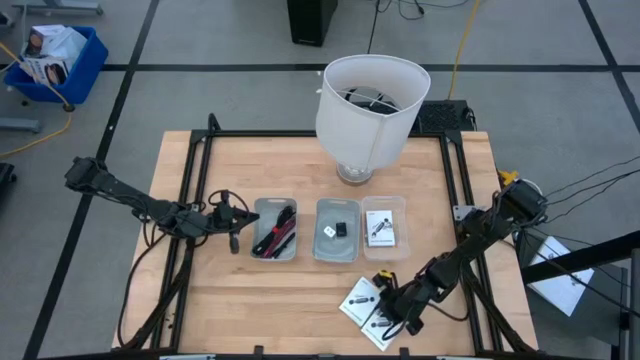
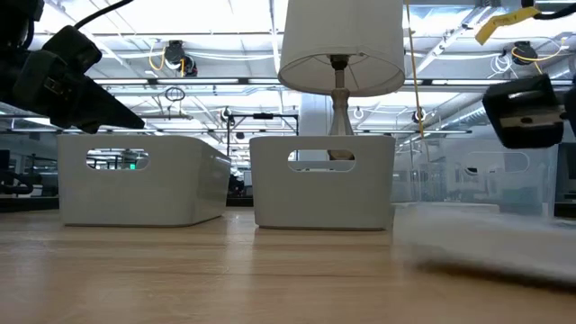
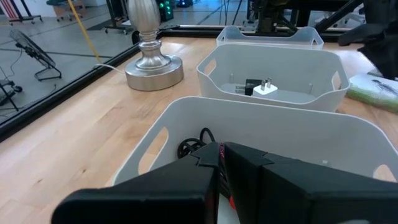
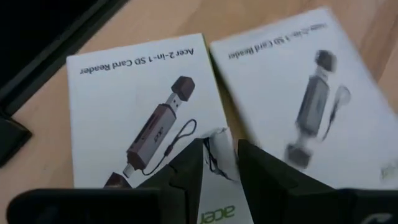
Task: Pick and place items into bin
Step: Put the bottom white card reader box into the transparent bin
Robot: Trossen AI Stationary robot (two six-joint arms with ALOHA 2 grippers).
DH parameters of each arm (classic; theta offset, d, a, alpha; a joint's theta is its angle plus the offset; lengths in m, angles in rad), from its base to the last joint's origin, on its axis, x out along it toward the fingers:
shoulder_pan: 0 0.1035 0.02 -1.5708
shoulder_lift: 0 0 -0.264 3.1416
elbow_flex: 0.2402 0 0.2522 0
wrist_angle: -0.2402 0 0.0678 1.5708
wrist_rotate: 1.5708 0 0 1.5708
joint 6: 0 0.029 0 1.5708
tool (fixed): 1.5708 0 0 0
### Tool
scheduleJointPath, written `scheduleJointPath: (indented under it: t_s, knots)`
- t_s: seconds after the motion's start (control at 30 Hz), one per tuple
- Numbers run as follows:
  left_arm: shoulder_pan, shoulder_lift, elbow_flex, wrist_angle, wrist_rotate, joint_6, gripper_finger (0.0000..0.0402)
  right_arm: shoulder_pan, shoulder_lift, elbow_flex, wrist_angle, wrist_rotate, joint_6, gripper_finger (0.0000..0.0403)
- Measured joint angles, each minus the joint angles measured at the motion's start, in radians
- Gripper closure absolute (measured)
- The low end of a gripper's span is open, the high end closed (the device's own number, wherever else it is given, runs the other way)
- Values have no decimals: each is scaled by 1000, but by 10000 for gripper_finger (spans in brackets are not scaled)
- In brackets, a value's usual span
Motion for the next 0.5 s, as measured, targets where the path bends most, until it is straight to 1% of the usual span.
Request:
scheduleJointPath:
  t_s: [0.13, 0.2, 0.3, 0.5]
  knots:
    - [0, 0, 0, 0, 0, -4, 371, 1, -2, 2, -92, -28, 87, 307]
    - [0, 0, 0, 0, 0, -7, 371, 5, -1, 1, -94, -29, 105, 307]
    - [0, 0, 0, 0, 1, -7, 371, 5, -1, 0, -73, -32, 104, 307]
    - [0, 0, 0, 0, 1, -7, 371, 5, 0, -1, -86, -52, 66, 307]
